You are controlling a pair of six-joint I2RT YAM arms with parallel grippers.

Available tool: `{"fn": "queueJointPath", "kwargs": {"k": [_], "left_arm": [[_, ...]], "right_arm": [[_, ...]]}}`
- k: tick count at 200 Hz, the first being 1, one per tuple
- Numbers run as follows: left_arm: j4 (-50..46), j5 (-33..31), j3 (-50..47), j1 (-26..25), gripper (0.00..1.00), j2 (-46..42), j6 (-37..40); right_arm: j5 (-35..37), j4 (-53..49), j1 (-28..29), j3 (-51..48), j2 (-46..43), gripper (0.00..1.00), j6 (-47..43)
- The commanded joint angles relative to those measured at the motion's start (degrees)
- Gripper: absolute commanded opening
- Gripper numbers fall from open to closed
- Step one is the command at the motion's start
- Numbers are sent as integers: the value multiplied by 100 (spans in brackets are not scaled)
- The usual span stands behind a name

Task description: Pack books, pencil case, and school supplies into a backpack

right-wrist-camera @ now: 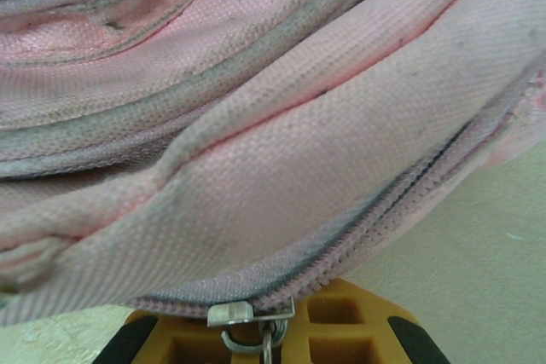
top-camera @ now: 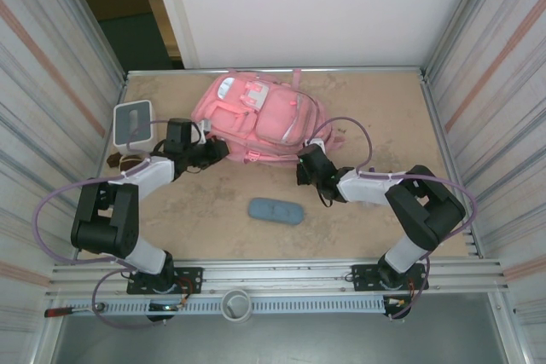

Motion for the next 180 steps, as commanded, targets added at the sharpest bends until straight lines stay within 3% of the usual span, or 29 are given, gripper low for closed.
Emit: {"fn": "queueJointPath", "kwargs": {"k": [1, 31, 63, 93, 121, 180], "left_arm": [[245, -413, 88, 133, 6, -190, 199], [-54, -833, 16, 39, 37, -457, 468], [-628, -1875, -51, -252, 59, -1049, 989], [-810, -2954, -67, -1017, 75, -1617, 1779], [-447, -3632, -153, -1887, 82, -1890, 2697], [208, -3446, 47, -3108, 81, -1110, 4431]], "right_arm": [[-309, -223, -90, 86, -265, 0, -98], [-908, -420, -94, 310, -482, 0, -154], [-1488, -787, -180, 709, -682, 0, -103], [-2090, -974, -387, 930, -823, 0, 52], [-2525, -1013, -567, 994, -925, 0, 89], [-2717, -1098, -668, 1024, -1010, 0, 51]]}}
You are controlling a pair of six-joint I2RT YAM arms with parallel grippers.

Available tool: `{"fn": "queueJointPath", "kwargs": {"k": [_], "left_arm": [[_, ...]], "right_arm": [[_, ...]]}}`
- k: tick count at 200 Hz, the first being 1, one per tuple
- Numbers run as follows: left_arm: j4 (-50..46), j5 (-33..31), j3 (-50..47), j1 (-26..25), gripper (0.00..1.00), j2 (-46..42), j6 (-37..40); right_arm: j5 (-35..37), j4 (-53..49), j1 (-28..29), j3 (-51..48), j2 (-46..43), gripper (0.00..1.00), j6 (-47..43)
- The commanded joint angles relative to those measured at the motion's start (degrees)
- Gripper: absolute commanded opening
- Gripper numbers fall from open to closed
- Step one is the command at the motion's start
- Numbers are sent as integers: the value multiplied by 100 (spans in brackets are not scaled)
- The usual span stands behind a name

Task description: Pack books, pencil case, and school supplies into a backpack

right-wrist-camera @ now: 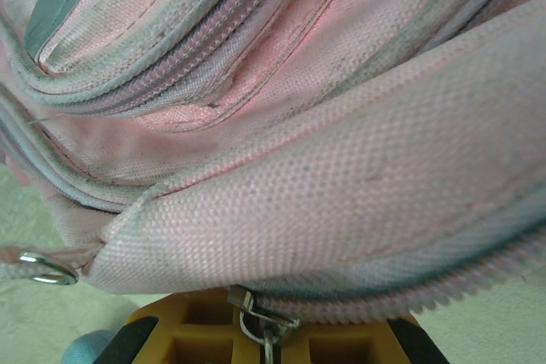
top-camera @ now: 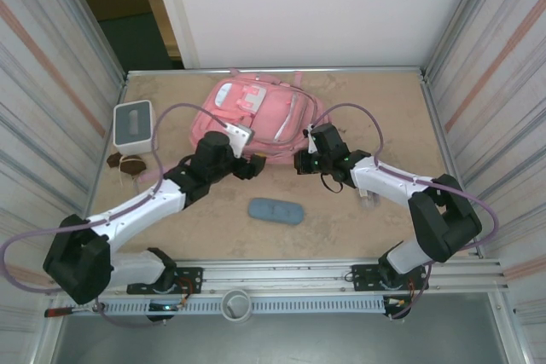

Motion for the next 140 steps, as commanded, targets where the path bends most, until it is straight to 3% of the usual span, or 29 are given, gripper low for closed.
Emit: {"fn": "queueJointPath", "kwargs": {"k": [1, 42, 80, 140], "left_arm": [[331, -160, 134, -312, 81, 431, 1059], [460, -370, 571, -650, 79, 1320, 1609], [507, -705, 939, -674, 72, 1909, 1620], [760, -960, 1068, -591, 38, 2312, 1752]], "right_arm": [[-241, 80, -42, 263, -358, 0, 42], [-277, 107, -50, 245, -376, 0, 38], [-352, 151, -47, 180, -395, 0, 9], [-462, 75, -51, 0, -603, 0, -298]]}}
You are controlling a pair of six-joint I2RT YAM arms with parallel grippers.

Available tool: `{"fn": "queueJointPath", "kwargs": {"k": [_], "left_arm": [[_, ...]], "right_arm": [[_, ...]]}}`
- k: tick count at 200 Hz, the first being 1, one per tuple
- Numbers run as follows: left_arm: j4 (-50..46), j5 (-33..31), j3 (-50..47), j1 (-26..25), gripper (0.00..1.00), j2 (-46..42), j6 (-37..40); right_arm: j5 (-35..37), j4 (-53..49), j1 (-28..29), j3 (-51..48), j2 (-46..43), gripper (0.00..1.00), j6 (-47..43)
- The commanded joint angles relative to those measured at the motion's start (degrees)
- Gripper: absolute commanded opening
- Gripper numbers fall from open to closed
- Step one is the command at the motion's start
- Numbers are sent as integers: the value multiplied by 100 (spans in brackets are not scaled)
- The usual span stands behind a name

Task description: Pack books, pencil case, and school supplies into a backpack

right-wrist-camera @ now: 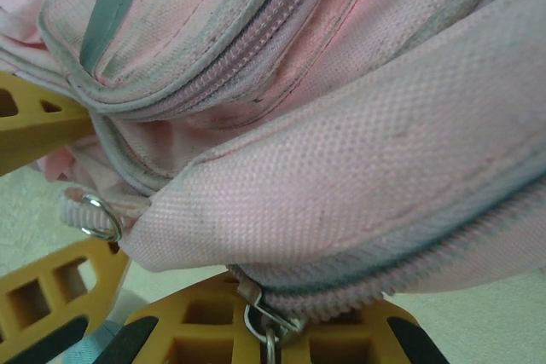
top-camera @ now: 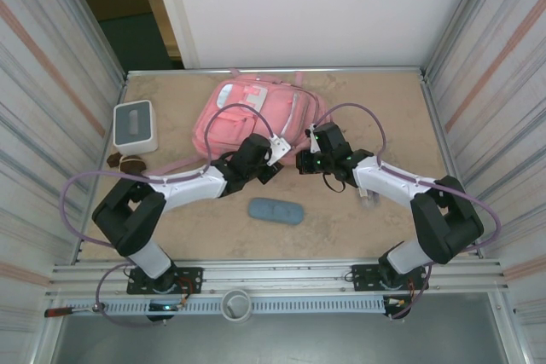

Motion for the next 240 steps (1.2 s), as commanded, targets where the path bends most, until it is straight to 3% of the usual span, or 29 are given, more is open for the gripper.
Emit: {"fn": "queueJointPath", "kwargs": {"k": [1, 50, 108, 240], "left_arm": [[366, -159, 185, 63, 37, 143, 134], [492, 60, -1, 311, 0, -169, 129], [638, 407, -545, 709, 0, -760, 223], [701, 376, -1169, 1352, 0, -1306, 95]], "right_arm": [[-331, 213, 34, -1, -519, 0, -282], [361, -348, 31, -32, -617, 0, -694], [1174, -944, 8, 125, -762, 0, -843], [879, -1886, -400, 588, -512, 0, -1042]]}}
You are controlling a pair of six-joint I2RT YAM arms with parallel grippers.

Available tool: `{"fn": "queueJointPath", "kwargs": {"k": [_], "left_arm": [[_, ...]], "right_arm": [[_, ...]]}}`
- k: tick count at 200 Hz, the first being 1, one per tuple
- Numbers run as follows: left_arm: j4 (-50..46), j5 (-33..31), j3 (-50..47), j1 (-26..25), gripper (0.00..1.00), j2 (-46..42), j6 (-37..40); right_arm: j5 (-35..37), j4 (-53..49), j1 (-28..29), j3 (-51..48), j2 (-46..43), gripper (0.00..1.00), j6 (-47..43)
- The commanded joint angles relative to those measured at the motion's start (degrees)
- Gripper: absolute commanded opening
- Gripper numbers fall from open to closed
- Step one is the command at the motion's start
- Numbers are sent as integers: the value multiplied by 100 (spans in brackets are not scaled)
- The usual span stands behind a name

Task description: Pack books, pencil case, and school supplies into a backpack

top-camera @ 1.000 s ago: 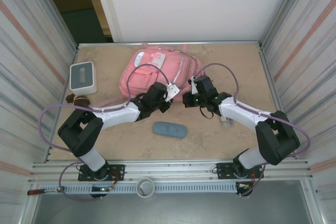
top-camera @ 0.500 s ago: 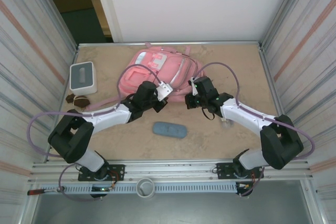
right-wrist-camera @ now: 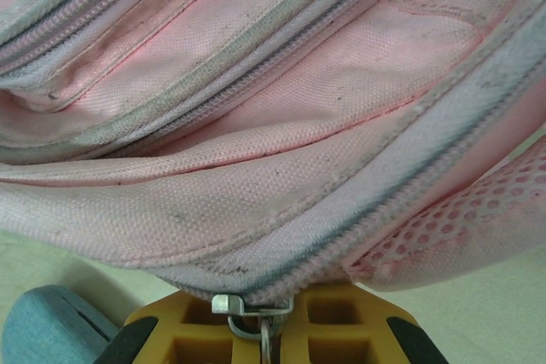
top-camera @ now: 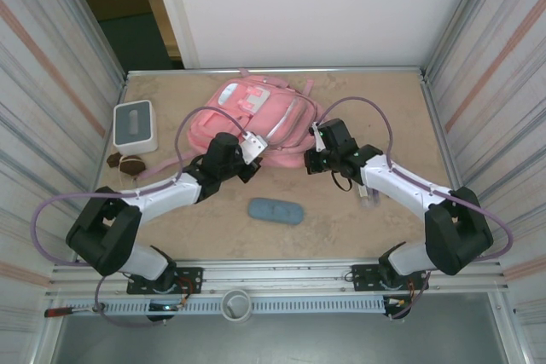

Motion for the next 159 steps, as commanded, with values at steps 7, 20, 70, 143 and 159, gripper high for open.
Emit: {"fn": "queueJointPath", "kwargs": {"k": [7, 20, 70, 143, 159], "left_arm": [[24, -929, -93, 404, 0, -207, -117], [-13, -947, -72, 411, 0, -197, -114], [-365, -40, 134, 145, 31, -401, -58], [-708, -187, 656, -669, 54, -165, 552], [-780, -152, 812, -737, 54, -6, 645]], "right_arm": [[301, -796, -296, 283, -38, 0, -170], [178, -806, -323, 312, -29, 0, -189], [-1138, -198, -259, 316, -11, 0, 69], [-1595, -81, -104, 409, -64, 0, 49], [-1620, -63, -63, 400, -73, 0, 48]]}}
